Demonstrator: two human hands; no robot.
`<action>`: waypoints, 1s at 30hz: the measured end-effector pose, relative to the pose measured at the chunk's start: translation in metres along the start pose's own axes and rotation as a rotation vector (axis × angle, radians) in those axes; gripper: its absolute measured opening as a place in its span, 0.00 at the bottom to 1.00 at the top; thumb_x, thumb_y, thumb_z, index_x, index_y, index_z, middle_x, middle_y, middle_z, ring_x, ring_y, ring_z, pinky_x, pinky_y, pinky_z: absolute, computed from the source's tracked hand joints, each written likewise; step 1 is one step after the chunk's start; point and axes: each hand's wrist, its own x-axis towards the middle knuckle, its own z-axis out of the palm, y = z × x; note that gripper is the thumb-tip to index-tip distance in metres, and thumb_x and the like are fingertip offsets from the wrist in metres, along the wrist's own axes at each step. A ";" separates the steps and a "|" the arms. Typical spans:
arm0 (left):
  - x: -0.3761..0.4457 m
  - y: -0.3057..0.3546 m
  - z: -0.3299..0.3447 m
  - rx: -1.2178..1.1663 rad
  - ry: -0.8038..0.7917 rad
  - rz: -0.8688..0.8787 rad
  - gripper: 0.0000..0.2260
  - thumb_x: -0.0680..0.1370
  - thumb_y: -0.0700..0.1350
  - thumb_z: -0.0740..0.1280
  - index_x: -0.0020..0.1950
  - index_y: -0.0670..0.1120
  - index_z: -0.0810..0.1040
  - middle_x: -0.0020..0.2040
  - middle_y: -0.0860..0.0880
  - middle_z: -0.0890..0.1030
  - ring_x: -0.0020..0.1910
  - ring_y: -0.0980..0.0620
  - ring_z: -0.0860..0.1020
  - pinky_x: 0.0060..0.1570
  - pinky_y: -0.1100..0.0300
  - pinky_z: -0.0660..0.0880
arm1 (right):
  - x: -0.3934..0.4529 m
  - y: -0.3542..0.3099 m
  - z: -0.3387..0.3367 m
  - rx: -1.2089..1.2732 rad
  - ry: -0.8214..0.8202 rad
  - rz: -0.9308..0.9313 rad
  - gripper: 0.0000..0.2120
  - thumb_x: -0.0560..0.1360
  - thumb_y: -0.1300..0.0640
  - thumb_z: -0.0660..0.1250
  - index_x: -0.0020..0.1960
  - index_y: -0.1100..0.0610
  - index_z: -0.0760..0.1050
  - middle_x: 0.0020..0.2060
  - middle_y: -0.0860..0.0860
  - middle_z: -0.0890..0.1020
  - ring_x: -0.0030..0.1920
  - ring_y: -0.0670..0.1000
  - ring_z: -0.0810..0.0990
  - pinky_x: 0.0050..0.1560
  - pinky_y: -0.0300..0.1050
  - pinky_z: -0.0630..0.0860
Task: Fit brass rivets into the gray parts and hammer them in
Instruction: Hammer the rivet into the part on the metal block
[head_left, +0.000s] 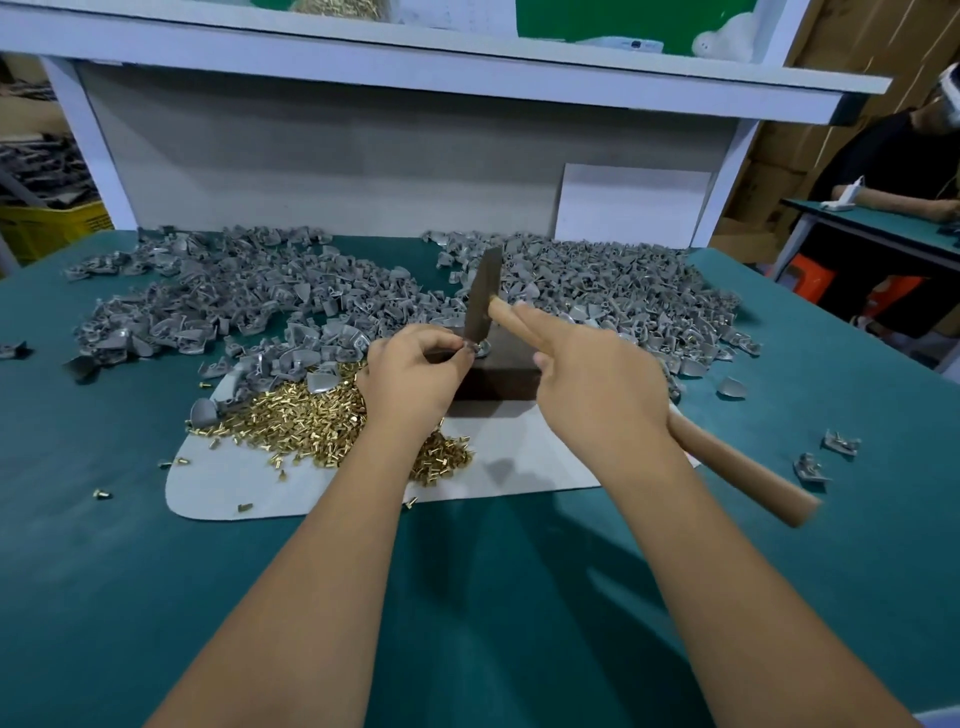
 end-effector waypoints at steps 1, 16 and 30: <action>0.000 0.000 0.000 0.004 0.003 -0.002 0.13 0.73 0.54 0.74 0.32 0.65 0.76 0.44 0.68 0.77 0.62 0.48 0.75 0.65 0.44 0.68 | 0.003 -0.001 -0.002 0.010 0.025 0.017 0.27 0.79 0.54 0.60 0.71 0.32 0.57 0.46 0.48 0.81 0.42 0.55 0.79 0.31 0.44 0.62; 0.004 -0.004 0.001 0.069 -0.012 0.048 0.02 0.75 0.55 0.73 0.44 0.59 0.84 0.54 0.62 0.81 0.63 0.48 0.74 0.64 0.44 0.69 | 0.003 -0.008 -0.011 0.014 0.219 0.061 0.30 0.77 0.57 0.63 0.72 0.34 0.57 0.36 0.47 0.72 0.30 0.51 0.67 0.25 0.38 0.53; 0.002 -0.002 0.001 0.023 -0.007 0.003 0.09 0.74 0.55 0.73 0.34 0.62 0.79 0.47 0.66 0.79 0.63 0.49 0.74 0.65 0.44 0.68 | -0.002 -0.006 -0.010 -0.031 0.109 0.007 0.32 0.77 0.58 0.61 0.71 0.31 0.53 0.41 0.50 0.78 0.35 0.55 0.75 0.29 0.43 0.59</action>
